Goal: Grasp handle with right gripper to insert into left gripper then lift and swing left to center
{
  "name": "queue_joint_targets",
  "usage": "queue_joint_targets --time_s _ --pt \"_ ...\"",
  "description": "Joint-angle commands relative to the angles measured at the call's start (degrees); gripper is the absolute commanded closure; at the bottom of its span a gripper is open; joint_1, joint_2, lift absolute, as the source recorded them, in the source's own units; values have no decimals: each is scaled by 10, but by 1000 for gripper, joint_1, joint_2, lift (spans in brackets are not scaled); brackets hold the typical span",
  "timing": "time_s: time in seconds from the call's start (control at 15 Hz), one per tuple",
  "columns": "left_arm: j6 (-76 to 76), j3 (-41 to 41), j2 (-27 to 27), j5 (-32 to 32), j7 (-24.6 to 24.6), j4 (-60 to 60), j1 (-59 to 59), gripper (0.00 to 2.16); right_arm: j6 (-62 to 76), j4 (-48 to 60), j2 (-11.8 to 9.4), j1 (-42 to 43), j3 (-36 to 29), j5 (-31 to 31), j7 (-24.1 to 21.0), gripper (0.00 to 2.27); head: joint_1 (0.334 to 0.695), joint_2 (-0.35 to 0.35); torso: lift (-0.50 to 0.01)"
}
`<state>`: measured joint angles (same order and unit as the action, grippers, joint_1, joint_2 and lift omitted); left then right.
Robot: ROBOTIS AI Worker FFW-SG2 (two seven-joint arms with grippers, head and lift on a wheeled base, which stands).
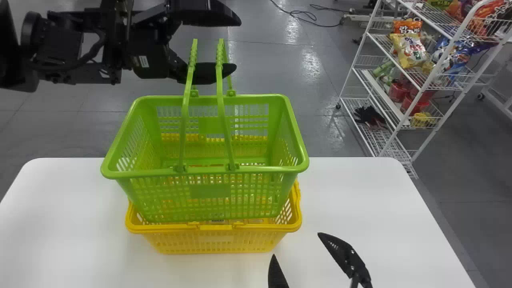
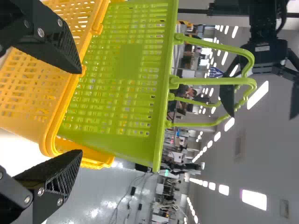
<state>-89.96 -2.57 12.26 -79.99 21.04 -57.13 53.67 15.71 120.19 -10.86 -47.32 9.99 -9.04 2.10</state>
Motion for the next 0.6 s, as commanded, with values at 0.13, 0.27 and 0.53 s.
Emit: queue_joint_targets --time_s 0.13,0.27,0.53 --pt "-1 -17 17 -54 -28 51 41 83 107 -46 14 -18 -31 29 1 140 695 -135 -93" --pt "-1 -20 21 -69 -37 61 51 83 144 -70 22 -21 -43 37 1 140 695 -144 -93" --pt "-1 -36 32 -127 -50 101 81 83 209 -109 30 -29 -62 59 4 140 695 -170 -93"
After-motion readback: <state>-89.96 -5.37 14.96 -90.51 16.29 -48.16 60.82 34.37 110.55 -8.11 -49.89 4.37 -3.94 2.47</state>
